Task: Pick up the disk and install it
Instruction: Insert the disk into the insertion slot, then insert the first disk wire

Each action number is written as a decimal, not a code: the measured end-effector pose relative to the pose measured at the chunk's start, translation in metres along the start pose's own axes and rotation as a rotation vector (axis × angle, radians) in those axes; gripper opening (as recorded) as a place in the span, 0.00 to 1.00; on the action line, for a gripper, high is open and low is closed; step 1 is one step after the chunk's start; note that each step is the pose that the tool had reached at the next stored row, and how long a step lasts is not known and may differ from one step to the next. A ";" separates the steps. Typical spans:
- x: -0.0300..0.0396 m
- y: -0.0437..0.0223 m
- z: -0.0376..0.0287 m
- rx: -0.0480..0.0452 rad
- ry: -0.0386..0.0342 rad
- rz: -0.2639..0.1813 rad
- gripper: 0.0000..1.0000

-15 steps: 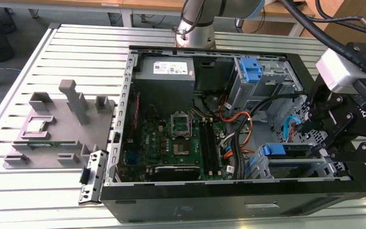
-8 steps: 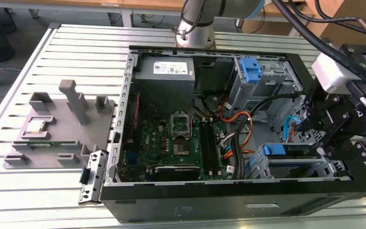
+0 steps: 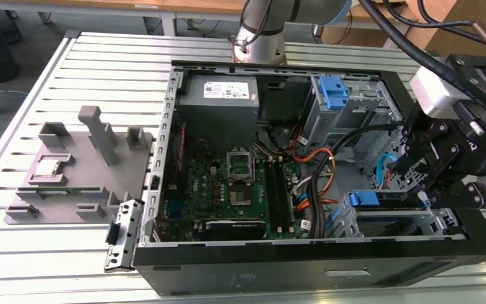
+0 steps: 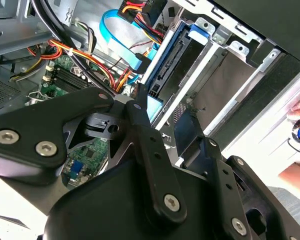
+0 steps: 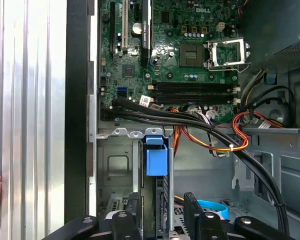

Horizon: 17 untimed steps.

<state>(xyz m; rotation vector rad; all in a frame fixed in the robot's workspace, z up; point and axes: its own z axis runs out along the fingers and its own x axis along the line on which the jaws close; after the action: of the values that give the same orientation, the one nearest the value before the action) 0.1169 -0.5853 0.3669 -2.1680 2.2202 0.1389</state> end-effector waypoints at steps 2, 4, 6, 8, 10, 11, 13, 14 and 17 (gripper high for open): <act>-0.0001 0.0000 0.0000 0.0000 0.0000 0.000 0.48; -0.0009 0.0000 0.0001 0.0001 -0.0001 0.002 0.48; -0.0017 0.0000 0.0002 0.0003 -0.0001 0.004 0.48; -0.0024 0.0001 0.0002 0.0004 -0.0002 0.005 0.48; -0.0025 0.0001 0.0002 0.0004 -0.0002 0.005 0.48; -0.0025 0.0001 0.0002 0.0004 -0.0002 0.005 0.48; -0.0027 0.0001 0.0002 0.0004 -0.0002 0.005 0.48; -0.0031 0.0001 0.0002 0.0004 -0.0002 0.005 0.48; -0.0046 0.0001 0.0007 0.0004 -0.0003 0.005 0.48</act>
<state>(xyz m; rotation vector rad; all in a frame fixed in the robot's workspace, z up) 0.1169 -0.5807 0.3666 -2.1622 2.2255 0.1389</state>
